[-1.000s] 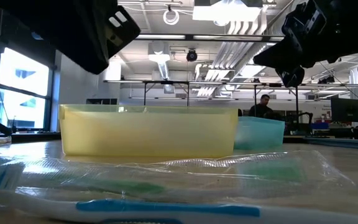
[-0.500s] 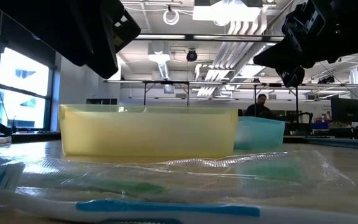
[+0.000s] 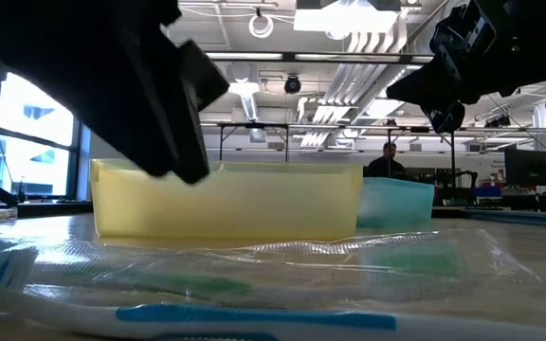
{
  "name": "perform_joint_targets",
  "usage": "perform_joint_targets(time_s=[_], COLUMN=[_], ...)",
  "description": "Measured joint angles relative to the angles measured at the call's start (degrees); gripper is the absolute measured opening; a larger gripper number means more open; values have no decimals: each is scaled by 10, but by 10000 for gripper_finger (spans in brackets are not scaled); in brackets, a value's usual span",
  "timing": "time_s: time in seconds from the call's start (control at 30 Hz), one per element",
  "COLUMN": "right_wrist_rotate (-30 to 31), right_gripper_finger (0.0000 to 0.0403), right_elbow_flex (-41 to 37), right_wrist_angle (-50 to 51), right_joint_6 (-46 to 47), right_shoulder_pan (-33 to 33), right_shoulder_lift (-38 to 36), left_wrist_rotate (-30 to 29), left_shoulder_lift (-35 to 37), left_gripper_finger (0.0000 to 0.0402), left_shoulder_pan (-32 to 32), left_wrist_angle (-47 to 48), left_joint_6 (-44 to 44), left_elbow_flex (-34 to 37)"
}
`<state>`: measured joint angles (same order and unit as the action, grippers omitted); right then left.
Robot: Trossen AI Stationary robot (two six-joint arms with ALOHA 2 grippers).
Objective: Pick & Place Toothbrushes
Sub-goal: Put the green toothbrush into the green bin
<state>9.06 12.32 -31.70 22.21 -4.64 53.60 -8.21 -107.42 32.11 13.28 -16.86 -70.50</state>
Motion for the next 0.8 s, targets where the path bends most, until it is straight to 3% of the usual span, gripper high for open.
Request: perform_joint_targets(time_s=[0.27, 0.8], right_wrist_rotate=[0, 0], right_gripper_finger=[5, 5], right_elbow_flex=[0, 0], right_wrist_angle=[2, 9], right_joint_6=[3, 5], right_shoulder_pan=[0, 0], right_shoulder_lift=[0, 0], left_wrist_rotate=[50, 77], left_shoulder_lift=[-25, -55], left_gripper_finger=[104, 104], left_shoulder_pan=[-2, -2], left_wrist_angle=[-24, -48], left_joint_6=[-16, -31], left_elbow_flex=[0, 1])
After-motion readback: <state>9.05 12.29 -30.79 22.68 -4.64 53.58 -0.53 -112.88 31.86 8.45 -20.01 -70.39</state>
